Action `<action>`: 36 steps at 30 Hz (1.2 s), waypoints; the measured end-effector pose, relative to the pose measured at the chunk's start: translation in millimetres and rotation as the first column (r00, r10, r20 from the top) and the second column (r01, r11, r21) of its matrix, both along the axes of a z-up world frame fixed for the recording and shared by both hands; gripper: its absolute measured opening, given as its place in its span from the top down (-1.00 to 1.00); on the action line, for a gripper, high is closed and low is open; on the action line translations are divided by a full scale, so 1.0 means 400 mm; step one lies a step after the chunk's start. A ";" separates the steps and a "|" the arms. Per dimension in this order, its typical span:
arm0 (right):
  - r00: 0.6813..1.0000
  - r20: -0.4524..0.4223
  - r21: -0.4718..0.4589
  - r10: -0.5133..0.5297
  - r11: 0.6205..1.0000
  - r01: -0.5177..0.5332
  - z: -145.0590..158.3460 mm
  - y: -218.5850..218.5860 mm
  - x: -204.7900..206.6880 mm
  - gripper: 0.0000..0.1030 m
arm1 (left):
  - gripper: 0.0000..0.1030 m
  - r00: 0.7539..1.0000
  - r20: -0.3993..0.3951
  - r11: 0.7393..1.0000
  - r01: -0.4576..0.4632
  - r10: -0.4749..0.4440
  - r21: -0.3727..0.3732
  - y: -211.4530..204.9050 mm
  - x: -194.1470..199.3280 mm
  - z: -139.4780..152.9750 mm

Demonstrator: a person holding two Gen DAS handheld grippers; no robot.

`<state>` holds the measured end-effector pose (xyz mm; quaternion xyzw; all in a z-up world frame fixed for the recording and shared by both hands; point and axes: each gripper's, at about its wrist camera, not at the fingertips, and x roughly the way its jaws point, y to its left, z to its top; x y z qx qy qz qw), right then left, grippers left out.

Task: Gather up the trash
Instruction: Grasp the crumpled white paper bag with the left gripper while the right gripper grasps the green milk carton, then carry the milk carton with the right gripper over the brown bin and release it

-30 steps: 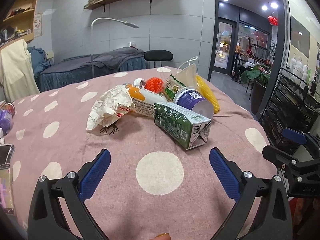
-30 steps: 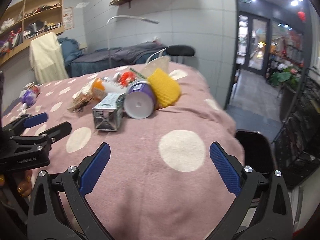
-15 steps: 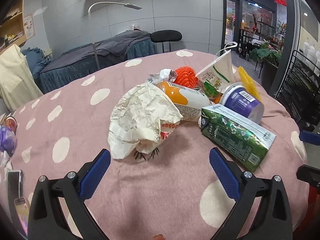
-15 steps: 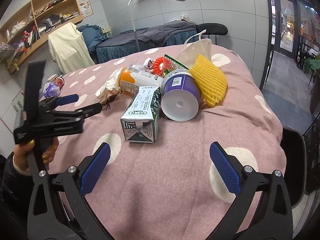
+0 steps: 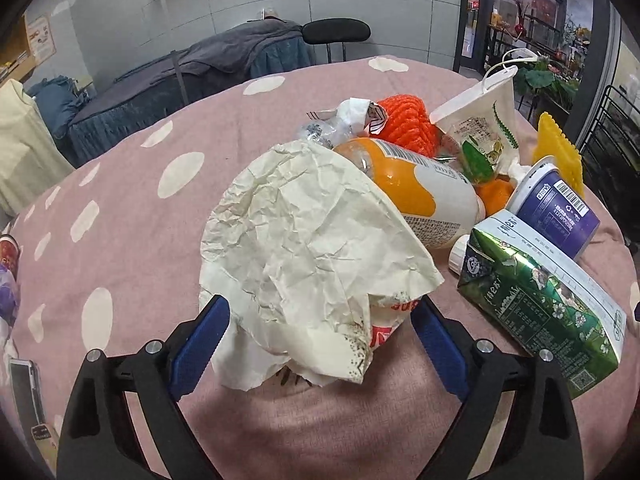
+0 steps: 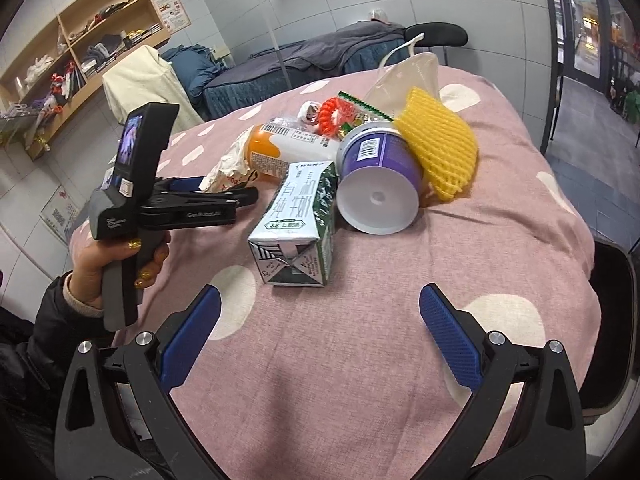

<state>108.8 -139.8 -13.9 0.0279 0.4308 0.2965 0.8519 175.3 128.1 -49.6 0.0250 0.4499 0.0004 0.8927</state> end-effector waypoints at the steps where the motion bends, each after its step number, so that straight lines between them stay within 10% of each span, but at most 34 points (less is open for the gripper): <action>1: 1.000 0.000 -0.005 0.011 1.000 -0.011 0.001 0.008 0.005 -0.91 | -0.61 1.000 -0.006 1.000 -0.009 0.008 -0.010 0.005 -0.001 -0.005; 15: 0.991 -0.122 -0.127 0.059 0.989 -0.075 -0.042 0.199 0.139 -0.91 | 0.43 0.999 0.016 0.997 -0.047 0.048 -0.062 0.034 -0.030 -0.005; 22: 0.985 -0.174 -0.112 0.007 0.993 -0.026 -0.089 0.221 0.203 -0.07 | 0.63 0.998 0.028 0.995 -0.055 0.057 -0.087 0.055 -0.018 -0.006; 36: 0.985 -0.153 0.074 0.085 0.994 -0.075 -0.074 0.156 0.126 0.00 | 0.87 0.979 0.134 0.979 -0.128 0.150 -0.160 0.106 -0.125 0.056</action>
